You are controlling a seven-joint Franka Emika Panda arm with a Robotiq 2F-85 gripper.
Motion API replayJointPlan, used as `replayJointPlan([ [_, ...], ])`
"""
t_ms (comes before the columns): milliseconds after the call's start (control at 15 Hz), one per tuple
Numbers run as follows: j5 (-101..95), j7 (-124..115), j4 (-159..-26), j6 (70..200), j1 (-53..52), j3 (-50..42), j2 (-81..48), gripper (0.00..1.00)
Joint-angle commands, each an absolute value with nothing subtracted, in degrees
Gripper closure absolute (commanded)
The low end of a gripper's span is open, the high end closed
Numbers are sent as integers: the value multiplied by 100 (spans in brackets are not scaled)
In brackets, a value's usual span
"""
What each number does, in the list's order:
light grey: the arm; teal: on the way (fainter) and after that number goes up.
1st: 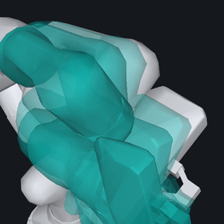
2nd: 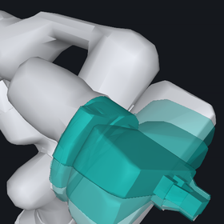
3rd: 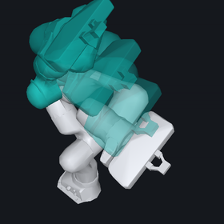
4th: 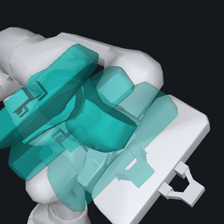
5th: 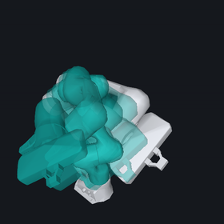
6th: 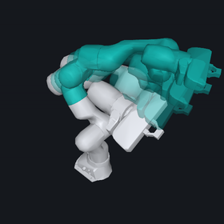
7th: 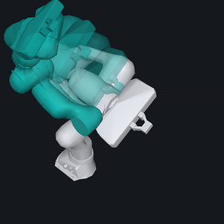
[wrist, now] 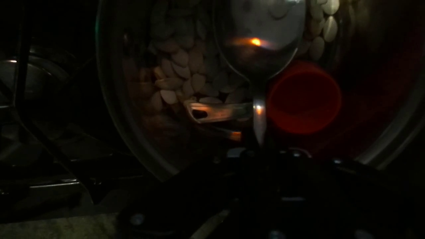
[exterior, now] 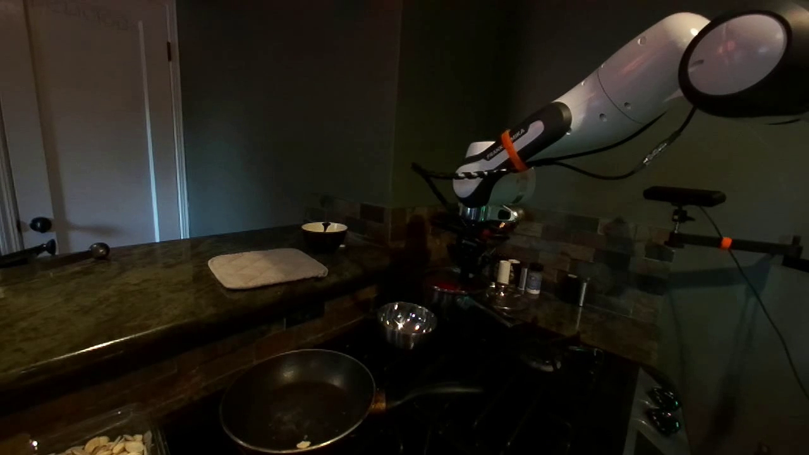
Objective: Remove the silver ladle from the pot and put it on the right side of the counter.
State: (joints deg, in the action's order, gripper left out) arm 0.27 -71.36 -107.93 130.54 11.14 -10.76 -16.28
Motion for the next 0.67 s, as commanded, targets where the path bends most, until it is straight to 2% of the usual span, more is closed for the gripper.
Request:
replayJointPlan([
  [0,42,-7011,-10828,12915,977,-1159,-1506,97],
  [600,-301,-7193,-10641,12046,836,-1174,-972,97],
])
